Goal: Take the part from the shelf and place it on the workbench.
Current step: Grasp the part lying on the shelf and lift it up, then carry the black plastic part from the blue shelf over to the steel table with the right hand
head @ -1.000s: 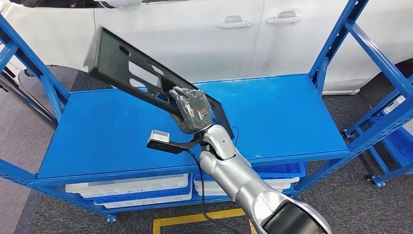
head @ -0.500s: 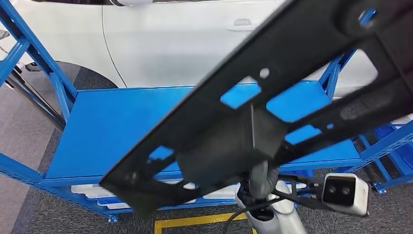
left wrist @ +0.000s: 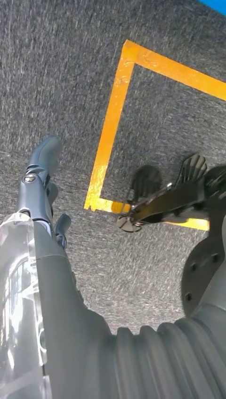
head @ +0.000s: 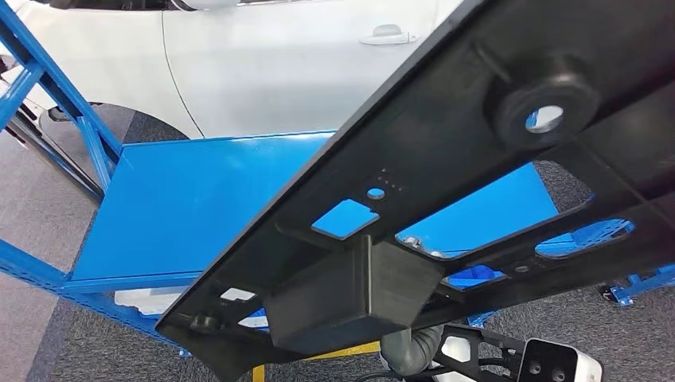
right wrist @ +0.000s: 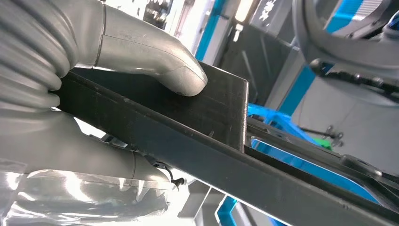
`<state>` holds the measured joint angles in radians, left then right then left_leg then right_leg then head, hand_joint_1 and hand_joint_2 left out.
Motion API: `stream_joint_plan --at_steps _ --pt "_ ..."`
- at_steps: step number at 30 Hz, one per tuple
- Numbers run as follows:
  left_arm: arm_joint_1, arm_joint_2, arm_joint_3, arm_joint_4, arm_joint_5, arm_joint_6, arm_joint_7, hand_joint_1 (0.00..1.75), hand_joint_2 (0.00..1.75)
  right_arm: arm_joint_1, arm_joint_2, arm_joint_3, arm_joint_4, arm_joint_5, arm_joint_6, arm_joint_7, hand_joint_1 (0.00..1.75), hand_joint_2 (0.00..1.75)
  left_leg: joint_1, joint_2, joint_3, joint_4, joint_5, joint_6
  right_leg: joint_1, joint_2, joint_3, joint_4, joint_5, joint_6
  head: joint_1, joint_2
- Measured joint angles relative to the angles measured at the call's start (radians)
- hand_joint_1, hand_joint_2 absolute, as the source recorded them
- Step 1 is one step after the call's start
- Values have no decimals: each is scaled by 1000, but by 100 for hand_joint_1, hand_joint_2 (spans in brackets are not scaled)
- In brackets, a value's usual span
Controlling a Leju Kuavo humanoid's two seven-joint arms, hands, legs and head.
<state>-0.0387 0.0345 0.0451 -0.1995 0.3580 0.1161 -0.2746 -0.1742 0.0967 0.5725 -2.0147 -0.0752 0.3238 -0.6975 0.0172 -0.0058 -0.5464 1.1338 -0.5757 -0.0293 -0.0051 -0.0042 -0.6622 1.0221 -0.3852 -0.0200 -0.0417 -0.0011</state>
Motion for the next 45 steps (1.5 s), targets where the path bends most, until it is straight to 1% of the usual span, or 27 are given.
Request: stream_joint_plan --at_steps 2,6,8,10,11,12,14,16,18,19,21,22,24,26,27,29,31,33,34,36,37,39,41,42,43,44,45 --pt "-3 0 2 0 -8 -3 -1 0 175 0 -5 3 0 5 -13 0 175 175 -3 -3 66 -112 30 11 2 1 -8 3 13 12 0 0" --pt "1 0 1 0 -18 -14 1 0 175 0 -18 7 0 7 -35 0 175 175 -9 -1 60 -135 61 40 0 4 -13 -3 33 37 0 0" --pt "0 -1 1 1 -22 -16 6 0 175 0 -27 7 0 9 -45 1 175 175 -6 4 39 -139 85 53 -3 7 -34 47 -31 46 0 0" --pt "-1 -1 1 1 -25 -18 13 0 175 0 -37 7 0 15 -58 1 175 175 -7 7 11 -137 107 61 -5 7 -67 172 -143 52 0 0" --pt "0 -1 1 1 -26 -19 17 0 175 0 -42 7 0 20 -65 1 175 175 -8 7 -3 -136 118 61 -5 7 -77 237 -179 54 0 0" --pt "0 -1 2 1 -27 -20 20 0 175 0 -47 7 0 23 -70 1 175 175 -9 8 -18 -135 128 61 -5 7 -76 279 -190 55 0 0" --pt "1 -1 2 1 -29 -21 26 0 175 0 -54 7 0 27 -75 1 175 175 -10 8 -45 -129 144 58 -5 7 -20 257 -157 52 0 0" --pt "1 -3 2 1 -32 -21 31 0 175 -3 -59 7 0 27 -73 1 175 175 -11 8 -66 -120 156 53 -1 7 91 118 -126 42 0 0" --pt "2 -5 2 1 -34 -20 36 0 175 -7 -63 6 -1 25 -69 0 175 175 -12 7 -76 -116 168 43 4 6 165 4 -134 32 0 0" --pt "2 -6 2 1 -34 -18 38 0 175 -8 -66 6 -1 24 -66 0 175 175 -12 7 -78 -116 176 37 7 6 174 -17 -139 27 0 0" --pt "4 -6 2 2 -35 -12 44 0 175 -9 -73 5 -2 25 -59 0 175 175 -11 6 -81 -119 185 26 5 4 167 -27 -125 16 0 0" --pt "4 -6 2 2 -35 -11 47 0 175 -9 -76 4 -3 25 -55 0 175 175 -10 5 -87 -109 171 21 3 2 160 -31 -114 9 0 0" --pt "5 -7 2 3 -40 -11 52 0 175 -8 -81 4 -3 28 -53 0 175 175 -6 3 -111 -37 90 14 -1 -2 140 -36 -91 -4 0 0" --pt "5 -8 1 3 -47 -12 55 0 175 -1 -87 3 -4 35 -56 0 175 175 -3 4 -139 88 1 5 1 -3 112 -33 -70 -9 0 0" --pt "5 -8 1 3 -50 -13 56 0 175 2 -90 3 -4 38 -58 0 175 175 -2 4 -142 135 -13 2 1 -3 96 -30 -59 -8 0 0" --pt "4 -8 1 3 -55 -13 62 0 175 7 -94 3 -4 42 -61 0 175 175 0 4 -106 140 22 -2 2 -3 64 -22 -40 -4 0 0" --pt "1 -8 1 3 -57 -12 69 0 175 10 -98 3 -6 42 -63 0 175 175 2 4 -9 20 61 1 2 -2 36 -12 -23 3 0 0" --pt "-3 -8 1 3 -58 -11 71 0 175 13 -102 3 -11 42 -66 0 175 175 -2 1 72 -105 53 10 4 -3 21 -5 -7 14 0 0" --pt "-4 -8 1 3 -59 -11 71 0 175 14 -104 3 -14 42 -69 0 175 175 -6 0 86 -135 44 16 3 -3 17 -6 2 21 0 0" --pt "-3 -9 0 3 -64 -12 70 0 175 18 -109 4 -19 42 -74 0 175 175 -8 1 76 -144 56 30 0 -2 13 -9 17 34 0 0" --pt "-3 -9 0 4 -67 -14 69 0 175 21 -113 3 -22 42 -78 0 175 175 -7 4 67 -146 67 38 -1 0 7 -2 7 40 0 0" --pt "-4 -10 -1 5 -72 -16 68 0 175 25 -122 3 -28 42 -85 0 175 175 -4 11 41 -150 94 52 -4 3 -16 62 -75 50 0 0" --pt "-5 -10 -2 5 -76 -19 68 0 175 29 -130 2 -32 43 -90 0 175 175 -6 13 9 -148 119 58 -5 4 -42 184 -180 55 0 0" --pt "-5 -10 -2 5 -78 -22 68 0 175 31 -133 2 -34 43 -91 0 175 175 -8 13 -9 -146 132 58 -6 4 -47 240 -201 57 0 0" --pt "-5 -10 -4 5 -80 -25 68 0 175 32 -136 2 -35 43 -91 0 175 175 -8 14 -28 -143 145 57 -6 4 -40 274 -197 58 0 0" --pt "-5 -10 -6 5 -82 -28 69 0 175 33 -139 2 -37 43 -90 0 175 175 -9 14 -47 -139 156 55 -7 4 -19 276 -172 57 0 0" --pt "-5 -10 -7 5 -84 -30 69 0 175 33 -141 1 -38 42 -89 0 175 175 -9 14 -66 -134 167 53 -7 4 19 244 -141 55 0 0"
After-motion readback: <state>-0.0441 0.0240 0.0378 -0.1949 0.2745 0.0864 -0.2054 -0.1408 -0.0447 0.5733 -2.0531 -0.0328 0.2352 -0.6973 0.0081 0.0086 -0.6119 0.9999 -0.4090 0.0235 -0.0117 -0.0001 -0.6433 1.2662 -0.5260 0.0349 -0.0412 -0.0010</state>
